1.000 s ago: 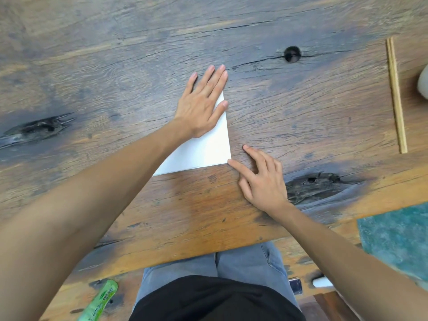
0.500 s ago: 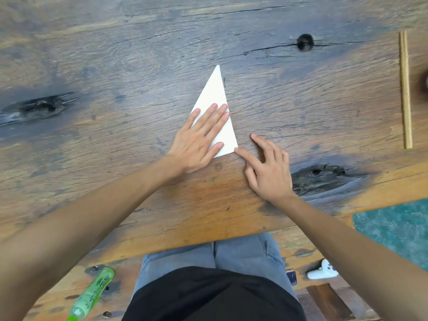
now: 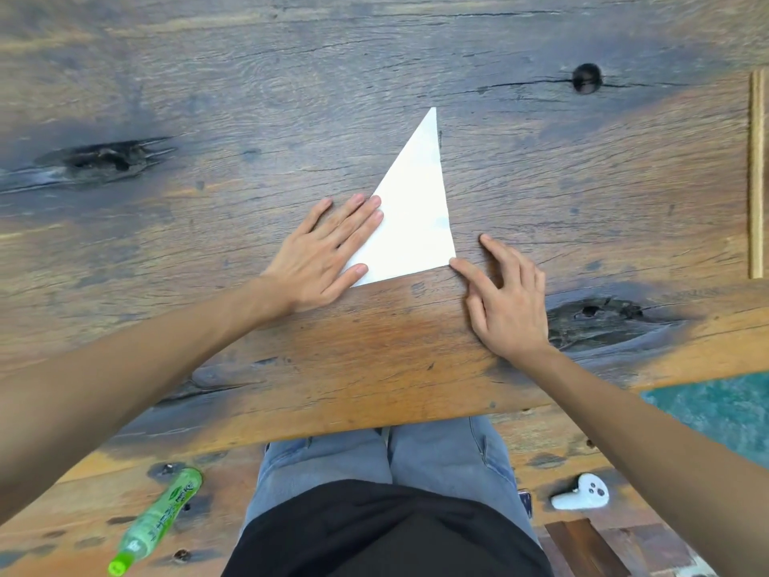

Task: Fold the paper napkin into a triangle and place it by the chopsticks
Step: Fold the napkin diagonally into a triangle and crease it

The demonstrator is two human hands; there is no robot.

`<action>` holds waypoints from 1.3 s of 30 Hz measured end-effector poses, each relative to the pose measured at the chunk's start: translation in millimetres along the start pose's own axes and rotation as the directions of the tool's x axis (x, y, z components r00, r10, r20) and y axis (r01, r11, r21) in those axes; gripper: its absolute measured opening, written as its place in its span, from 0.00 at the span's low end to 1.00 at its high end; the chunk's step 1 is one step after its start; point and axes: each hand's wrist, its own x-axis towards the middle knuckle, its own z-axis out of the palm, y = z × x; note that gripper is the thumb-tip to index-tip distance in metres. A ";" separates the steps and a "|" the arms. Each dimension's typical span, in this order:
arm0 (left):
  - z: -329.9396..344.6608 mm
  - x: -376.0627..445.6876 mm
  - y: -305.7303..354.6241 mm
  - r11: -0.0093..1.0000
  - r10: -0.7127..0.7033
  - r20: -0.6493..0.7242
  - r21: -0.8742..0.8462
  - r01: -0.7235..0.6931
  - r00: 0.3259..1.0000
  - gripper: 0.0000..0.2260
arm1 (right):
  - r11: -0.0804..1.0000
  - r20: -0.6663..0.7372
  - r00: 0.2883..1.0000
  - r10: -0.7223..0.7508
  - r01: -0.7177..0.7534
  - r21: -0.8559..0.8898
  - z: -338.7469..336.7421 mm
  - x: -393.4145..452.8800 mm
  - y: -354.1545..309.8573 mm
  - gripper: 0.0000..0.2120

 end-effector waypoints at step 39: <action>9.9 19.8 21.7 0.999 -0.036 -0.050 -0.017 0.035 0.998 0.33 | 1.000 -0.002 1.000 -0.003 0.003 -0.013 -13.1 3.5 -9.0 0.27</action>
